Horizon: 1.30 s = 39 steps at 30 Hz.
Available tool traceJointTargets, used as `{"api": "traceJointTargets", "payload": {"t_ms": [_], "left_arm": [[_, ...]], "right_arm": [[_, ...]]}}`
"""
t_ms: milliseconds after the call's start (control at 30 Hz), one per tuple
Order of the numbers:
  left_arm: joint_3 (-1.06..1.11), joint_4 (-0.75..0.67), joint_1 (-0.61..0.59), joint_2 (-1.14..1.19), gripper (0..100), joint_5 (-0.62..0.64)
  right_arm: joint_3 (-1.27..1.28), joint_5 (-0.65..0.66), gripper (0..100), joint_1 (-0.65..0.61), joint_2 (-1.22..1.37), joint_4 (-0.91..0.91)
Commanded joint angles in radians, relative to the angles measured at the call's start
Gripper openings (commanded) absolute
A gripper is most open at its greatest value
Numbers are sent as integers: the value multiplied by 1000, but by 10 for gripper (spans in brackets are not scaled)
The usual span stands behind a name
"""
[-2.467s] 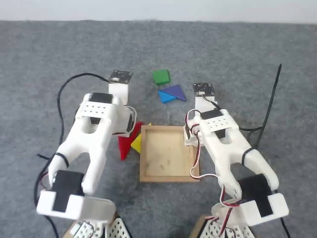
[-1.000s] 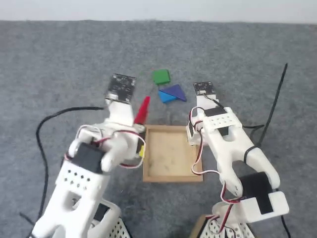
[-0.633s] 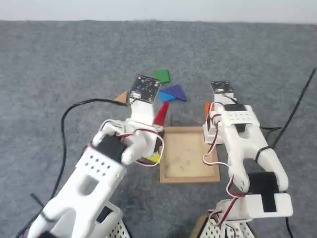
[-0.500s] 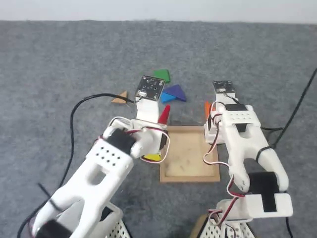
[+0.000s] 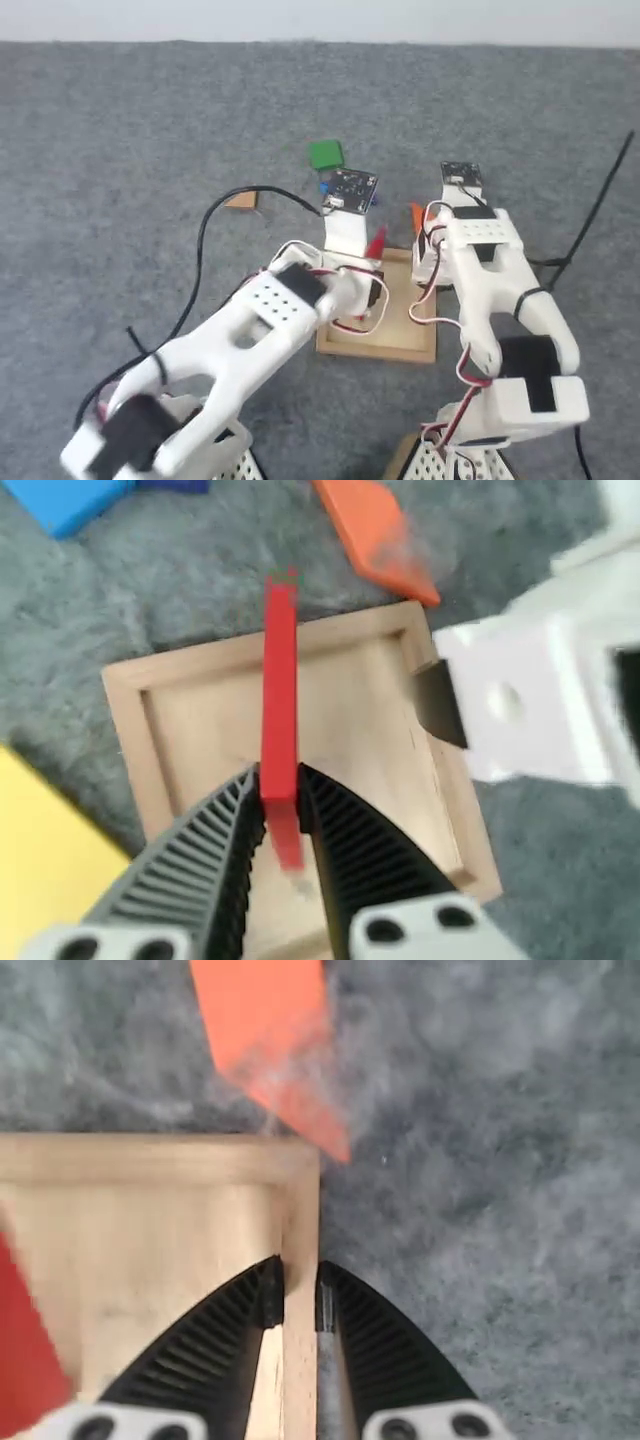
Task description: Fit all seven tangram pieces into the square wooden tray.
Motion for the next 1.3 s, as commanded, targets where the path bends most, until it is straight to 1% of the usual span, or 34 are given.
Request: {"api": "traceJointTargets", "payload": {"t_ms": [0, 100, 233, 300, 467, 567, 733, 800, 933, 1000, 1267], "left_arm": [[-77, -9, -9, 107, 11, 34], [-119, 68, -41, 138, 11, 38], [-110, 144, -43, 121, 11, 34], [-97, 152, -40, 112, 11, 28], [-56, 186, -46, 104, 12, -68], [-13, 189, -48, 95, 12, -87], [-13, 193, -46, 95, 14, -86], [-15, 226, -46, 95, 47, -86], [-16, 296, -48, 103, 174, -86], [-15, 310, -49, 103, 214, -84], [-30, 313, -51, 94, 227, -81]], "right_arm": [[-89, -14, 8, -24, 53, 19], [-114, -15, 8, -21, 79, 41], [-120, -12, 7, -22, 87, 44], [-120, -12, 7, -24, 87, 42], [-120, -11, 7, -21, 87, 42], [-120, -12, 7, -22, 87, 39], [-120, -14, 7, -22, 87, 39], [-120, -14, 7, -21, 87, 41], [-120, -14, 7, -21, 87, 39], [-120, -14, 7, -24, 87, 39], [-120, -14, 7, -24, 87, 41]]}}
